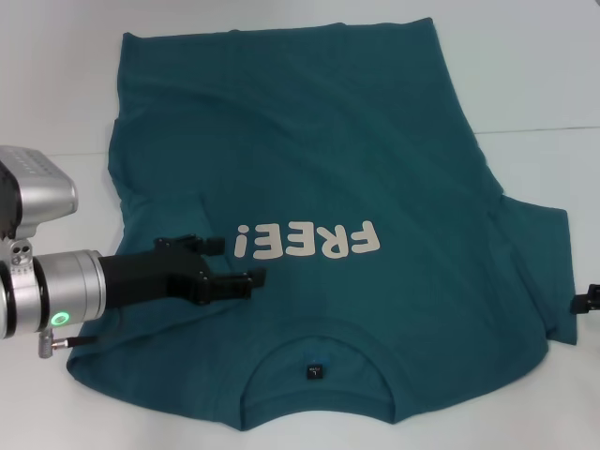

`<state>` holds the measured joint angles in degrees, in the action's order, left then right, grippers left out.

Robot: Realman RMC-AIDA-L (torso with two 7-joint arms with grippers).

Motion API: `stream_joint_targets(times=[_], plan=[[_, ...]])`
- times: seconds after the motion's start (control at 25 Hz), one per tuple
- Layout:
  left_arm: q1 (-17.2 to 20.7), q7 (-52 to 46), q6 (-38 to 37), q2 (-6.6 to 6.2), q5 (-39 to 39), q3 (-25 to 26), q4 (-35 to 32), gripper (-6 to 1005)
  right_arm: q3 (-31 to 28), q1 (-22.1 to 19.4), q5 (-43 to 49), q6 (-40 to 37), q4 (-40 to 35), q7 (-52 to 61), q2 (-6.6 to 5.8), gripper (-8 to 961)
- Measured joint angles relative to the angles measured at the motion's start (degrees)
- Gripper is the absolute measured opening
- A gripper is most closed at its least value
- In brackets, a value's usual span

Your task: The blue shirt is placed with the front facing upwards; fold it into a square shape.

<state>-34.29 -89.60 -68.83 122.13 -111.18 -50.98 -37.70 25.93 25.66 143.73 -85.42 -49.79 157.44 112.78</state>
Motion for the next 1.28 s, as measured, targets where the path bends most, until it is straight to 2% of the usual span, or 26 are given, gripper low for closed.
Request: stream_joint_targets(times=[0.12,0.28,1.28], plan=[[0.01,0.01,-0.01,-0.06,0.0,0.0,0.0,905,0.0,0.17,-0.08,0.48,0.04,-0.12,0.33,917],[0.01,0.03,-0.04,-0.06,0.0,0.0,-0.03,905,0.29,0.5,-0.04,1.46,0.54,-0.19,0.61,918],[0.14,0.09,-0.16,-0.05,0.0,0.0,0.0,904,0.47,3.02,-0.56,5.21,5.9,-1.17,0.62,906]])
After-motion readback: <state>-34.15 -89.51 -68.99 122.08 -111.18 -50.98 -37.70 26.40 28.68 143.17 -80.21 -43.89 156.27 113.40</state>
